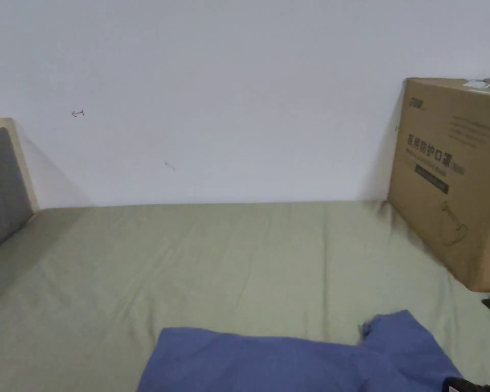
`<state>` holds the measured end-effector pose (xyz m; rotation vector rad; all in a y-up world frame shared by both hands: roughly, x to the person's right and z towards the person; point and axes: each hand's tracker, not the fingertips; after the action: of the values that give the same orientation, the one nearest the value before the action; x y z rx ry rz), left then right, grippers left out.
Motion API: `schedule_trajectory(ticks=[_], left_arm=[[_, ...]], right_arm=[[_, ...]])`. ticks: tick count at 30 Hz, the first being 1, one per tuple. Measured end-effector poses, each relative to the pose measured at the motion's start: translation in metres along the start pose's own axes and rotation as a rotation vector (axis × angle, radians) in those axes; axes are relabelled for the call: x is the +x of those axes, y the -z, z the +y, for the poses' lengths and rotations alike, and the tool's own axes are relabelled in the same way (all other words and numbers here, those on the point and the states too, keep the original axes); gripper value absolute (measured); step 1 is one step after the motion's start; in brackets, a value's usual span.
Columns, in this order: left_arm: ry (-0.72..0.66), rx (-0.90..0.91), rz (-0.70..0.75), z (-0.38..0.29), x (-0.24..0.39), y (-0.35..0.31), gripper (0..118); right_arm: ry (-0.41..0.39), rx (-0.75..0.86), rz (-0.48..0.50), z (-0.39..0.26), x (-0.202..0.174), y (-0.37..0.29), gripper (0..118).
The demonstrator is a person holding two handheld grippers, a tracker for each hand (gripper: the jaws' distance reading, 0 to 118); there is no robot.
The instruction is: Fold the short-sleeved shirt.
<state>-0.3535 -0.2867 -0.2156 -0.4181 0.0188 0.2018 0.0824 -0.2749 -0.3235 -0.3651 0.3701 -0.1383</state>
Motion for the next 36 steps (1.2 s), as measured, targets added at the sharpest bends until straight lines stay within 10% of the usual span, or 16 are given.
schedule_trajectory(ticks=[8,14,15,17,18,33,36], left_arm=[[-0.023,-0.073,-0.13,0.069,-0.025,0.08,0],[-0.163,-0.54,-0.155,0.117,-0.077,0.268,3],[-0.129,-0.557,-0.109,0.118,-0.084,0.296,21],[-0.079,-0.579,-0.041,0.11,-0.091,0.339,103],[-0.057,-0.588,-0.004,0.104,-0.096,0.36,118],[0.043,-0.729,0.115,0.042,-0.112,0.467,116],[0.065,-0.758,0.111,0.048,-0.099,0.455,100]], right_arm=[[-0.058,-0.005,0.092,0.013,-0.015,0.015,0],[-0.056,-0.115,0.095,0.0,0.0,0.052,0],[-0.049,-0.132,0.091,-0.003,0.003,0.059,0],[-0.041,-0.167,0.088,-0.008,0.002,0.076,0],[-0.035,-0.181,0.088,-0.01,0.005,0.082,0],[-0.04,-0.319,0.079,-0.037,0.015,0.137,0],[-0.024,-0.319,0.081,-0.037,0.013,0.133,0]])
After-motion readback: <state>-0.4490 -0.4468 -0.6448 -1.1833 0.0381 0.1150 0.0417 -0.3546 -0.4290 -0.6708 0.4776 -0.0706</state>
